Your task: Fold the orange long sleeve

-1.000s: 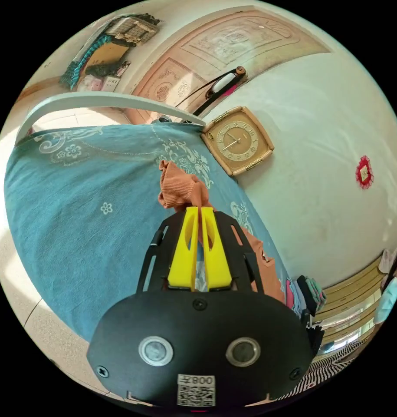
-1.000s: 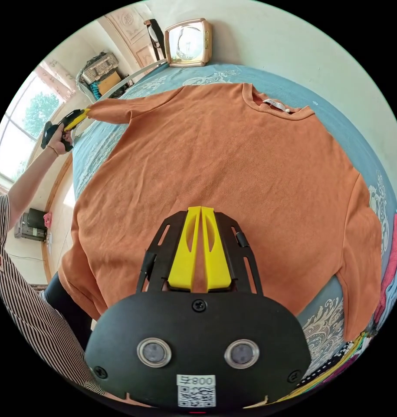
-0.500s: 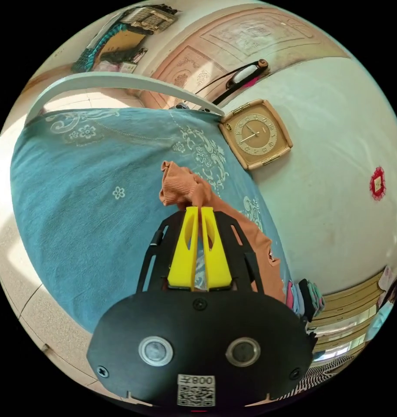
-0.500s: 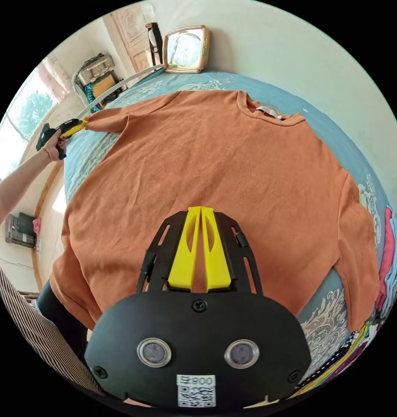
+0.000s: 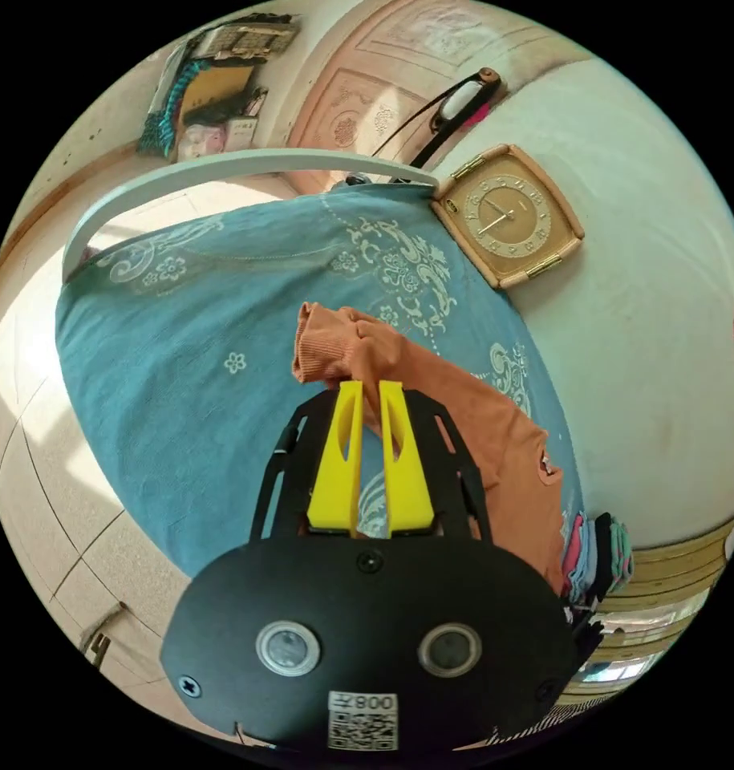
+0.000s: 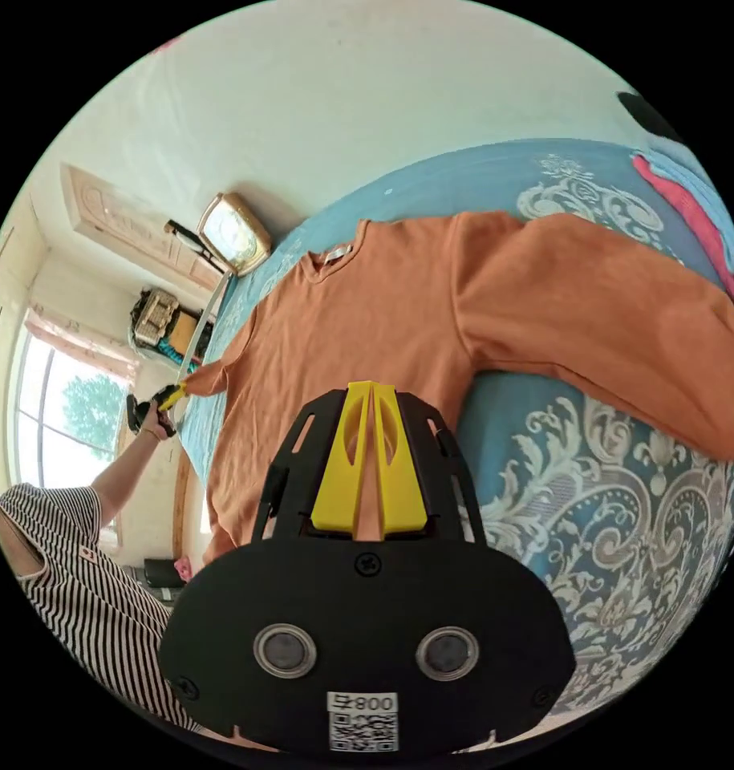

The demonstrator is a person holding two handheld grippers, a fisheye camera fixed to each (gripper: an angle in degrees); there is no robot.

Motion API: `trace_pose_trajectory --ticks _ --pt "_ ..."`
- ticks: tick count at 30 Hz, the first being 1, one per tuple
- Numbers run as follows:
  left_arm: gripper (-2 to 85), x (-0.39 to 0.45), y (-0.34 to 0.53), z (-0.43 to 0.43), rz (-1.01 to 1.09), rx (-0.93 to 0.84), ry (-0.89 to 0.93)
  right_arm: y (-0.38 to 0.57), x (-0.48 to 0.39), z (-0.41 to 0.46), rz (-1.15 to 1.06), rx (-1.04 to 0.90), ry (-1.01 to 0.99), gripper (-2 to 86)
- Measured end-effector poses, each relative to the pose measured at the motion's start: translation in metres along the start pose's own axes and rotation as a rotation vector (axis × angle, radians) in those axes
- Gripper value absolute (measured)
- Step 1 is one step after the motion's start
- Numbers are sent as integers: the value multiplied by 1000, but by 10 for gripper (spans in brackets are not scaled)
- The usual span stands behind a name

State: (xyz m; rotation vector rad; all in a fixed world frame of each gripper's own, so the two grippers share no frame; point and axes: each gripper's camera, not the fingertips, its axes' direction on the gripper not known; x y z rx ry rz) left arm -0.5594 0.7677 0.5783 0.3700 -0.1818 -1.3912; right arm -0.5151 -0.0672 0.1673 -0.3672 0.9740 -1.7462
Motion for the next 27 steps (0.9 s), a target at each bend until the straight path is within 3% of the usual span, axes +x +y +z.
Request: trace_pose_trajectory --ticks 2,4,8,12,17,22,27 --pt "42 -10 19 2 -103 -20 61 19 41 -42 101 96 -6 21" --pt "36 2 52 -11 -164 89 137 51 91 -95 236 233 -2 38" --pt "28 71 87 -20 -86 114 92 97 148 -159 391 410 72 65" --pt "26 246 123 17 319 -66 170 135 197 -202 527 562 135 84" --pt "33 515 213 104 824 -328 424 151 234 -224 589 636 144 84" --pt "48 804 395 190 1324 -596 635 149 255 -245 546 646 187 84" --pt "59 977 566 224 1666 -721 668 149 284 -243 524 581 132 80"
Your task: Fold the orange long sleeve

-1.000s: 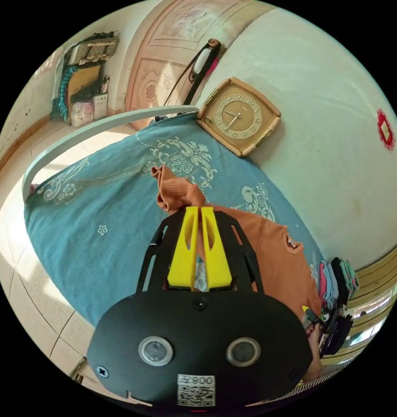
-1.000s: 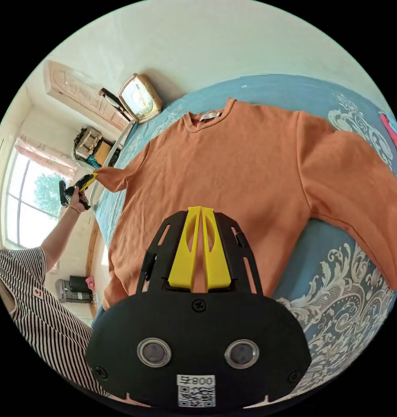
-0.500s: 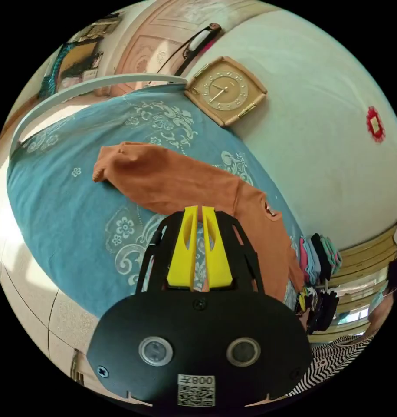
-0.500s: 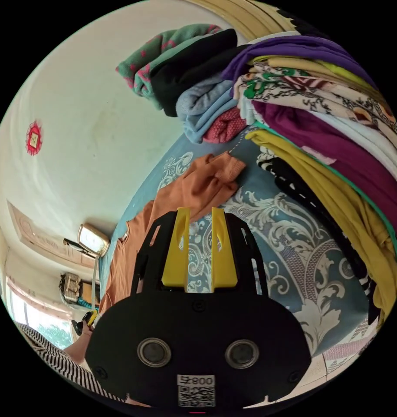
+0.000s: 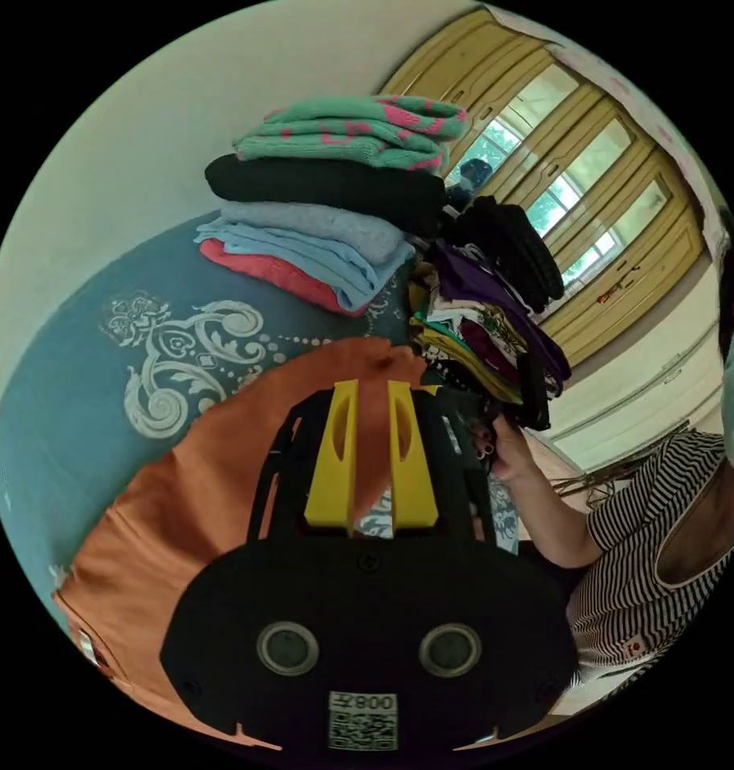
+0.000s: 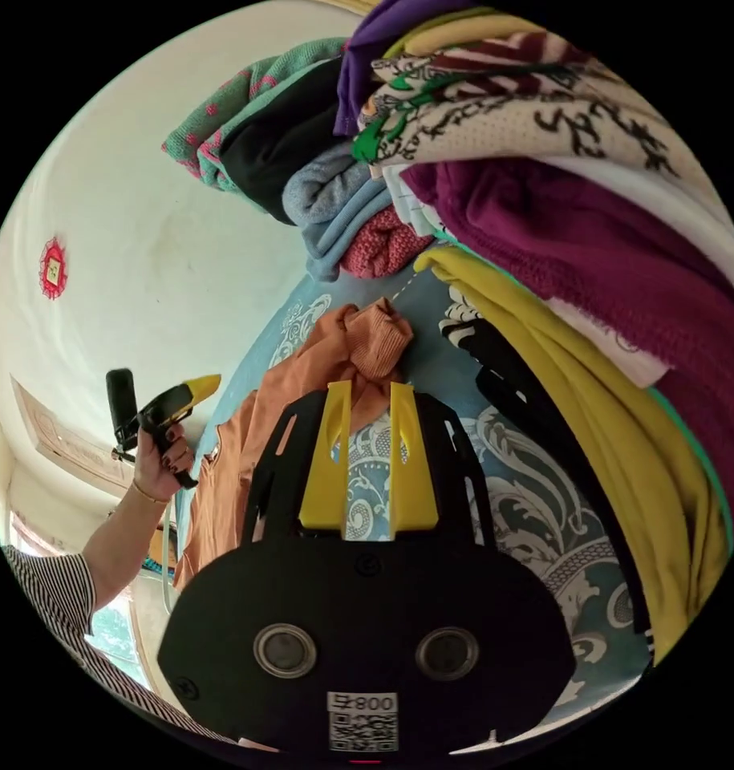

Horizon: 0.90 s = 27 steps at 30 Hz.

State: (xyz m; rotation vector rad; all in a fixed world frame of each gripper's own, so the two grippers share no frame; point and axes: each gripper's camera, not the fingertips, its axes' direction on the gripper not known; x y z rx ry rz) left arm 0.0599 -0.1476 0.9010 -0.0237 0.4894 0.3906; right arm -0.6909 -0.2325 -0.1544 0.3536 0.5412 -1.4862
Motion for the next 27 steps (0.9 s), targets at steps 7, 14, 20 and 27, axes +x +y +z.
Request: trace_pose_trajectory --ticks 7,14,20,27 --pt "69 73 -181 125 297 -217 -85 -2 31 -13 34 0 -134 62" --pt "26 105 -270 198 357 -401 -164 -4 33 -15 26 -40 -129 43" --pt "19 127 -313 196 355 -357 -193 -1 31 -16 25 -51 -118 34" --pt "78 148 -346 214 457 -454 -247 11 21 -13 17 -55 -113 30"
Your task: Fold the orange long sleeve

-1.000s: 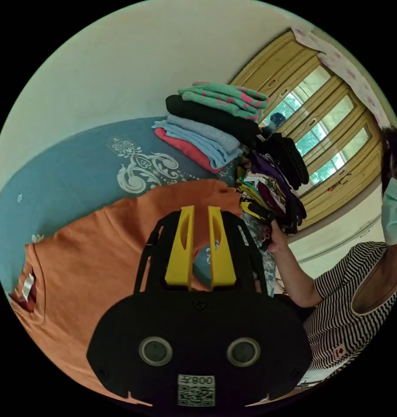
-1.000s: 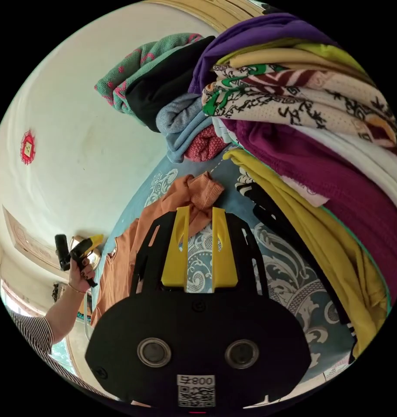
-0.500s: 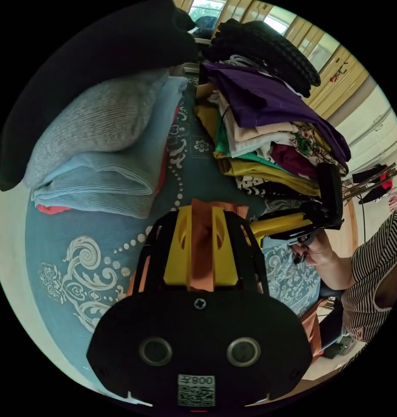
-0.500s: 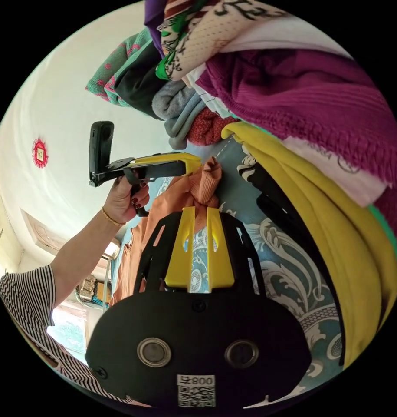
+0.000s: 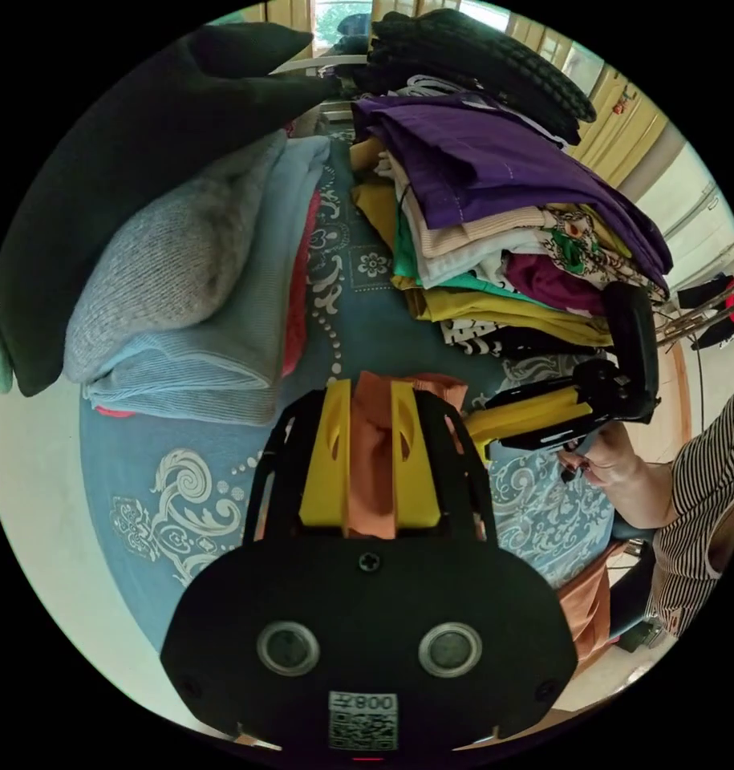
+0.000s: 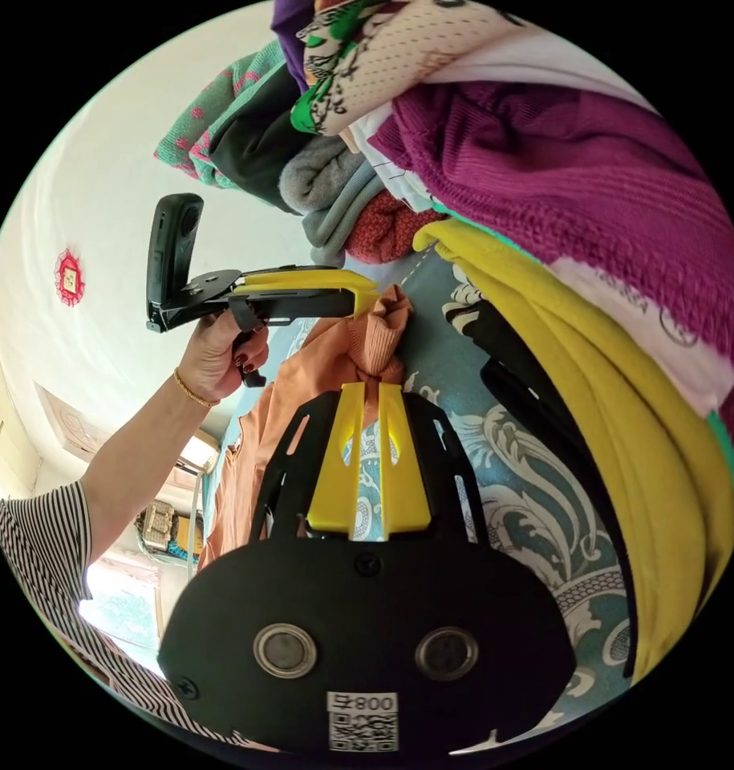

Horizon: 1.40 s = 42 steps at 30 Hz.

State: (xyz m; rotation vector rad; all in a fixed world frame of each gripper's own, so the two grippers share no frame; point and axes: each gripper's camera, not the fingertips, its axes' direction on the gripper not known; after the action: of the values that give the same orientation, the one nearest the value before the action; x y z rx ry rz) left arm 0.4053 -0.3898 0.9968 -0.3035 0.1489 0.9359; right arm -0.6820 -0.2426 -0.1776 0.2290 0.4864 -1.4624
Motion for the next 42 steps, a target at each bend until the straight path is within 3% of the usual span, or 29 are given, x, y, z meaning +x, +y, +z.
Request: trace_pose_trajectory --ticks 6,14,20,25,34,42 --pt "42 -13 -9 7 1 -113 19 14 -10 9 2 -5 -1 29" --pt "25 -35 87 -62 -139 207 81 41 -36 21 -36 21 6 26" --pt "22 -45 228 -135 -308 425 52 68 -110 28 -228 106 -104 24" --pt "21 -36 394 -186 -521 529 1 107 -202 63 -427 53 -325 23" --pt "20 10 640 -198 -838 521 -93 200 -330 169 -644 -215 -519 25" --pt "19 32 789 -165 -965 466 -102 281 -404 266 -739 -385 -551 28"
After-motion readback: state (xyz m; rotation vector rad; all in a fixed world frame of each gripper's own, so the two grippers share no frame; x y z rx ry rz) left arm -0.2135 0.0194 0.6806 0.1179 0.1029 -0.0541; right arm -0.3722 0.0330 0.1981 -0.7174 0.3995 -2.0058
